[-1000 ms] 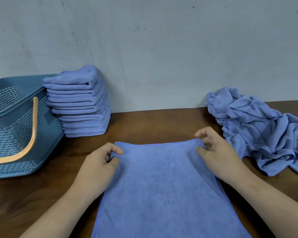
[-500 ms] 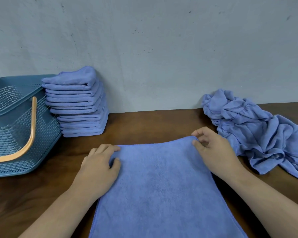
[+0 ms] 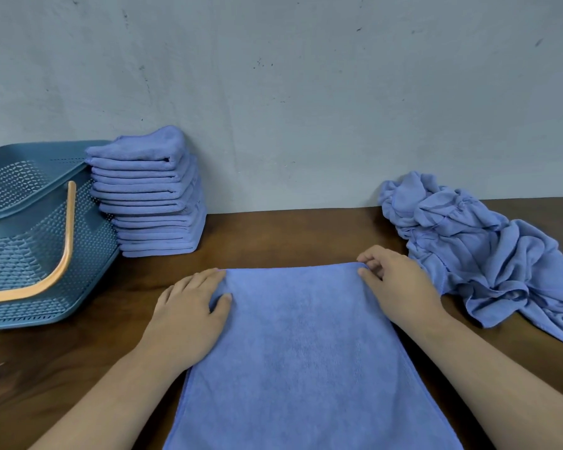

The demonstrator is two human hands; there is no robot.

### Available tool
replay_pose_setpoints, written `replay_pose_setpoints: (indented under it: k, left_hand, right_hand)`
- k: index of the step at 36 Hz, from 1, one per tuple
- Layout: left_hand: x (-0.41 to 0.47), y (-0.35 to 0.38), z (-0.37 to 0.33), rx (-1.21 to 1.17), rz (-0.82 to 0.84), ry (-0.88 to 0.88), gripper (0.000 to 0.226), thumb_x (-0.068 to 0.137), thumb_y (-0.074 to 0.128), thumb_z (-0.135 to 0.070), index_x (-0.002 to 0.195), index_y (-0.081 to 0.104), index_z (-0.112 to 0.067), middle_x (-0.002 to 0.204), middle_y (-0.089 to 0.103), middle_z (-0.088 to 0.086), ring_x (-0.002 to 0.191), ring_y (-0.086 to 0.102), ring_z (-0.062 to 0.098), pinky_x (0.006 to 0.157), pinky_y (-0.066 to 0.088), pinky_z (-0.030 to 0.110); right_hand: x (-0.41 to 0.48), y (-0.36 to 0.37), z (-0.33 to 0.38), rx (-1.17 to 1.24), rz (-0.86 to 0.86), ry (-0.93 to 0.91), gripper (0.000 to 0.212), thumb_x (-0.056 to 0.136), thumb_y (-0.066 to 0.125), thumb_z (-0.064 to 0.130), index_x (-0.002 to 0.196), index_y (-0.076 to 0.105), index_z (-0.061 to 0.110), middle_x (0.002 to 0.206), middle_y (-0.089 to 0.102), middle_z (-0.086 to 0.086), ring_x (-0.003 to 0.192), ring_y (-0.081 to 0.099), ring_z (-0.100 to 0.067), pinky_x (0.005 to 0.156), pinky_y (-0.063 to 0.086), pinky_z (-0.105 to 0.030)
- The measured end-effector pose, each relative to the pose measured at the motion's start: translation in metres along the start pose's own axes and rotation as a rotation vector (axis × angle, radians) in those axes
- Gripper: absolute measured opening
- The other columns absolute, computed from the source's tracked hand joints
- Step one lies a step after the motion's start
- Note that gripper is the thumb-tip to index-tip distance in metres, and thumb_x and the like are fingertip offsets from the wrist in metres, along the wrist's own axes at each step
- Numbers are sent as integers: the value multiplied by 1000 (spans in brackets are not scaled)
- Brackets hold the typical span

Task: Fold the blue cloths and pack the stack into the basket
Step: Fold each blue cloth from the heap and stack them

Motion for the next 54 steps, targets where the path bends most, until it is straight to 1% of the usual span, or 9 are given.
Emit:
replay_pose_setpoints:
  k: [14,20,25,29,34,42,46,49,54]
  left_hand:
    - [1,2,2,-36,17,-10,50,105,44,-52,154,45,-42,158,43,-25,149,35,9,126,24,41]
    - [-2,-14,5,-308,-70,-17,19,102,63,-30,113,69,-43,120,61,-27,117,51,5,93,41,23]
    - [-2,-12,4,-289,-74,11,21,100,65,-22,114,72,-38,119,62,-29,118,51,2,88,37,11]
    - [0,-20,7,-295,-144,-12,30,98,66,-21,126,70,-32,127,60,-24,119,50,4,93,39,15]
    - [2,-7,13,-107,-50,-52,43,102,56,-35,145,58,-34,149,53,-18,138,44,14,120,35,41]
    - [-9,-23,-17,-90,-135,95,50,106,40,-52,151,52,-35,162,41,-16,156,24,9,130,20,41]
    - [-34,3,-65,30,124,323,66,101,21,-75,161,29,-48,165,14,-33,157,-2,-9,127,-2,26]
    - [-39,23,-57,150,327,281,70,99,18,-81,162,0,-58,168,-19,-32,152,-27,-9,130,-12,35]
    - [-34,22,-41,164,398,213,76,94,18,-86,161,-7,-60,168,-24,-30,151,-29,-10,131,-11,40]
  right_hand:
    - [0,-12,0,-46,-70,37,19,97,69,41,114,62,39,100,64,20,94,62,-7,77,59,-42]
    - [-13,-24,45,24,-50,-240,6,100,62,34,105,64,37,101,61,21,99,59,-5,85,53,-33]
    - [-38,17,49,-140,279,-279,42,105,47,51,141,56,32,141,50,18,129,46,-5,111,41,-28]
    - [-38,27,42,-176,368,-175,63,106,33,62,162,34,31,171,24,11,159,14,-9,127,14,-24]
    - [-41,31,46,-245,426,-175,69,106,27,64,166,22,32,175,8,13,161,0,-6,128,6,-26]
    - [-41,37,39,-317,509,-136,77,98,15,79,167,2,45,172,-14,23,157,-19,0,131,-5,-38]
    - [-40,35,39,-322,536,-121,81,94,14,84,165,-2,49,171,-17,25,157,-21,0,130,-8,-40]
    - [-37,32,36,-322,540,-102,82,92,14,86,165,0,51,171,-15,25,157,-19,0,130,-7,-43]
    - [-35,31,35,-310,534,-96,84,90,13,88,165,4,51,172,-11,25,158,-15,0,131,-5,-46]
Point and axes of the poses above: each hand's wrist, its own x-axis towards the middle knuckle, its own y-axis out of the palm, z = x × y, the point moved 9 cm from there along x, towards the middle knuckle
